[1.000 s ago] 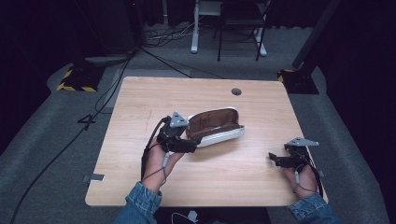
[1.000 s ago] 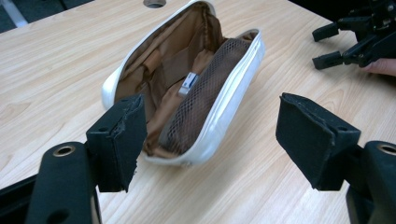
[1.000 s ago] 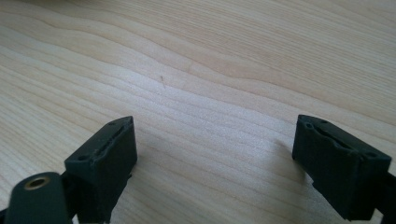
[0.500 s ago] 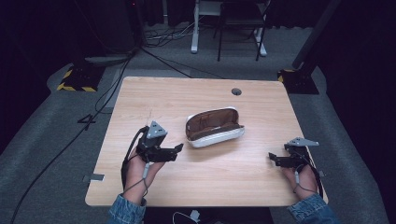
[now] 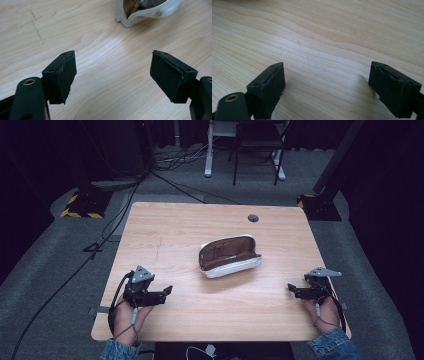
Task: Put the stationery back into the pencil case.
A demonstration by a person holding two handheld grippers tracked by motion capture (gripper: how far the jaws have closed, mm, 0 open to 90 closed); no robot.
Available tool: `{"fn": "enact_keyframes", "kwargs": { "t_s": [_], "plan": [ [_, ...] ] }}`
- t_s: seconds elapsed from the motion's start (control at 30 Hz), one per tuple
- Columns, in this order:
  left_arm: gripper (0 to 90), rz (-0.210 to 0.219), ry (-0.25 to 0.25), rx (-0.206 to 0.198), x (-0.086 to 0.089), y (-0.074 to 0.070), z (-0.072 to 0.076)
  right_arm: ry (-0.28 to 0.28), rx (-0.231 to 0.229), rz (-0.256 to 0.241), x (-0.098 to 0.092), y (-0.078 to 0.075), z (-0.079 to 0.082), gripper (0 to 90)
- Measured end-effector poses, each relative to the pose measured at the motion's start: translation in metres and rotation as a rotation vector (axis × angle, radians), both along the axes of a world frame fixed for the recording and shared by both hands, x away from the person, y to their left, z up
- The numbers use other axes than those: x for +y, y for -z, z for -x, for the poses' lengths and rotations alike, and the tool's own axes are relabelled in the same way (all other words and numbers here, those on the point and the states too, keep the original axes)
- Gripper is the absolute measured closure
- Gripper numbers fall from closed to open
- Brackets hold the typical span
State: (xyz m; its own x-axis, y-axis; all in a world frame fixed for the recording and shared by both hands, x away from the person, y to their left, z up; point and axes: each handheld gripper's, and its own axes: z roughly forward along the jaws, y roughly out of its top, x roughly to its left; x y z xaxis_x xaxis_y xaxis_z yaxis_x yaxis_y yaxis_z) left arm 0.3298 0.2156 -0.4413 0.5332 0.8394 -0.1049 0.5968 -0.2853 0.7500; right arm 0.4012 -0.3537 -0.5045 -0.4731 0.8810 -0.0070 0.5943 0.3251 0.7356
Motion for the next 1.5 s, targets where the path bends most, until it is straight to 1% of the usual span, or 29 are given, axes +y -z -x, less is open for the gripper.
{"fn": "enact_keyframes", "kwargs": {
  "t_s": [0.03, 0.1, 0.13, 0.17, 0.23, 0.27, 0.3, 0.43, 0.47, 0.5, 0.53, 0.57, 0.63, 0.7, 0.77, 0.87, 0.9, 0.93, 0.97, 1.0, 1.07, 1.23, 1.5],
  "plan": [
    [21.8, 0.0, 0.0, 0.0, 0.0, 0.0, 0.0, 0.0, 0.0, 0.0, 0.0, 0.0, 0.0, 14.3],
    [21.9, -0.011, -0.009, 0.01, 0.003, 0.007, 0.001, 0.0, 0.0, 0.0, 0.0, 0.0, 0.0, 14.3],
    [22.1, -0.034, -0.012, 0.023, 0.006, 0.012, 0.002, 0.0, 0.0, 0.0, 0.0, 0.0, 0.0, 14.3],
    [22.1, -0.034, -0.012, 0.023, 0.006, 0.012, 0.002, 0.0, 0.0, 0.0, 0.0, 0.0, 0.0, 14.3],
    [22.1, -0.041, -0.033, 0.036, 0.011, 0.021, 0.005, 0.0, 0.0, 0.0, 0.0, 0.0, 0.0, 14.3],
    [22.1, -0.041, -0.033, 0.036, 0.011, 0.021, 0.005, 0.0, 0.0, 0.0, 0.0, 0.0, 0.0, 14.2],
    [22.1, -0.043, -0.041, 0.042, 0.014, 0.025, 0.006, 0.0, 0.0, 0.0, 0.0, 0.0, 0.0, 14.2],
    [22.1, -0.049, -0.051, 0.052, 0.017, 0.03, 0.005, 0.0, 0.0, 0.0, 0.0, 0.0, 0.0, 14.3],
    [22.1, -0.048, -0.055, 0.05, 0.017, 0.031, 0.004, 0.0, 0.0, 0.0, 0.0, 0.0, 0.0, 14.3],
    [22.1, -0.055, -0.06, 0.051, 0.017, 0.033, 0.004, 0.0, 0.0, 0.0, 0.0, 0.0, 0.0, 14.3],
    [22.1, -0.069, -0.056, 0.057, 0.017, 0.035, 0.003, 0.0, 0.0, 0.0, 0.0, 0.0, 0.0, 14.3],
    [22.0, -0.078, -0.058, 0.053, 0.017, 0.037, 0.003, 0.0, 0.0, 0.0, 0.0, 0.0, 0.0, 14.2],
    [22.0, -0.099, -0.066, 0.058, 0.016, 0.041, 0.002, 0.0, 0.0, 0.0, 0.0, 0.0, 0.0, 14.3],
    [21.6, -0.1, -0.072, 0.062, 0.016, 0.044, 0.0, 0.0, 0.0, 0.0, 0.0, 0.0, 0.0, 14.3],
    [19.5, -0.098, -0.076, 0.057, 0.016, 0.046, -0.001, 0.0, 0.0, 0.0, 0.0, 0.0, 0.0, 14.3],
    [14.9, -0.118, -0.092, 0.038, 0.014, 0.05, -0.003, 0.0, 0.0, 0.0, 0.0, 0.0, 0.0, 14.3],
    [14.9, -0.125, -0.101, 0.035, 0.013, 0.051, -0.004, 0.0, 0.0, 0.0, 0.0, 0.0, 0.0, 14.3],
    [14.9, -0.127, -0.106, 0.049, 0.012, 0.054, -0.005, 0.0, 0.0, 0.0, 0.0, 0.0, 0.0, 14.3],
    [14.9, -0.146, -0.108, 0.06, 0.012, 0.056, -0.007, 0.0, 0.0, 0.0, 0.0, 0.0, 0.0, 14.3],
    [14.8, -0.142, -0.111, 0.073, 0.01, 0.06, -0.008, 0.0, 0.0, 0.0, 0.0, 0.0, 0.0, 14.3],
    [9.5, -0.12, -0.11, 0.048, 0.01, 0.064, -0.01, 0.0, 0.0, 0.0, 0.0, 0.0, 0.0, 14.2],
    [3.4, -0.124, -0.103, 0.065, 0.01, 0.065, -0.012, 0.0, 0.0, 0.0, 0.0, 0.0, 0.0, 14.3],
    [3.3, -0.124, -0.105, 0.065, 0.01, 0.065, -0.012, 0.0, 0.0, 0.0, 0.0, 0.0, 0.0, 14.3]
  ]
}}
